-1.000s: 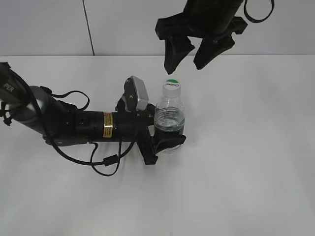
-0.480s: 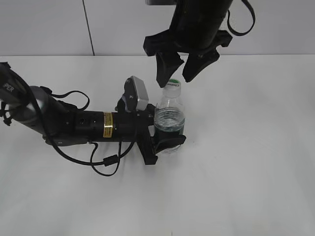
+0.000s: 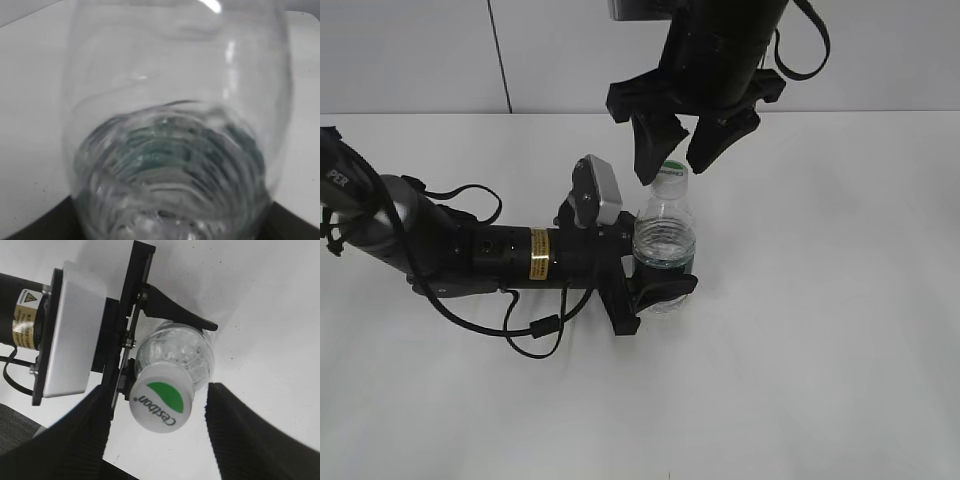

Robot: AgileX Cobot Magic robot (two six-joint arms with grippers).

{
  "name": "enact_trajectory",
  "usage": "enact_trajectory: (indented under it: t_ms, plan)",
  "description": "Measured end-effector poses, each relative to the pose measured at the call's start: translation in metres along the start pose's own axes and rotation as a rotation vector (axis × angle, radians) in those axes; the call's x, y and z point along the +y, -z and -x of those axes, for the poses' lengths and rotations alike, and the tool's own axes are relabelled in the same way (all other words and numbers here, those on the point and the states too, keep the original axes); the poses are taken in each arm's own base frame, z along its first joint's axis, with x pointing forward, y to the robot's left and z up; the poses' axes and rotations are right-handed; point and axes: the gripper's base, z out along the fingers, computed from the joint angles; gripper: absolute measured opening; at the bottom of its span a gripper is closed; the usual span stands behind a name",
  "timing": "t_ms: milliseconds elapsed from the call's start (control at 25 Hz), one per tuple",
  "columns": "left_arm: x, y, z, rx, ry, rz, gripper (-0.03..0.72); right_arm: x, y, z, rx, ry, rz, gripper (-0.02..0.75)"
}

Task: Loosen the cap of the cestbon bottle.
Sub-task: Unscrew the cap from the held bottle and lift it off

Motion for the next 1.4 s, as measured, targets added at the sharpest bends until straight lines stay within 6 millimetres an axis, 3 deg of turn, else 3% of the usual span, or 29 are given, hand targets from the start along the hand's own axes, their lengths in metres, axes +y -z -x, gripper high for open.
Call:
enact_trajectory:
  t_ms: [320, 1200, 1400]
  plan:
    - [0.000, 0.000, 0.000, 0.004, 0.001, 0.002, 0.404, -0.002, -0.009, -0.006, 0.039, -0.006, -0.004, 0.461]
    - [0.000, 0.000, 0.000, 0.005, 0.004, 0.002, 0.404, -0.001, -0.005, -0.003, 0.021, -0.004, 0.000, 0.407]
    - [0.000, 0.000, 0.000, 0.005, 0.004, 0.002, 0.404, -0.002, -0.011, -0.003, 0.036, -0.007, 0.000, 0.407]
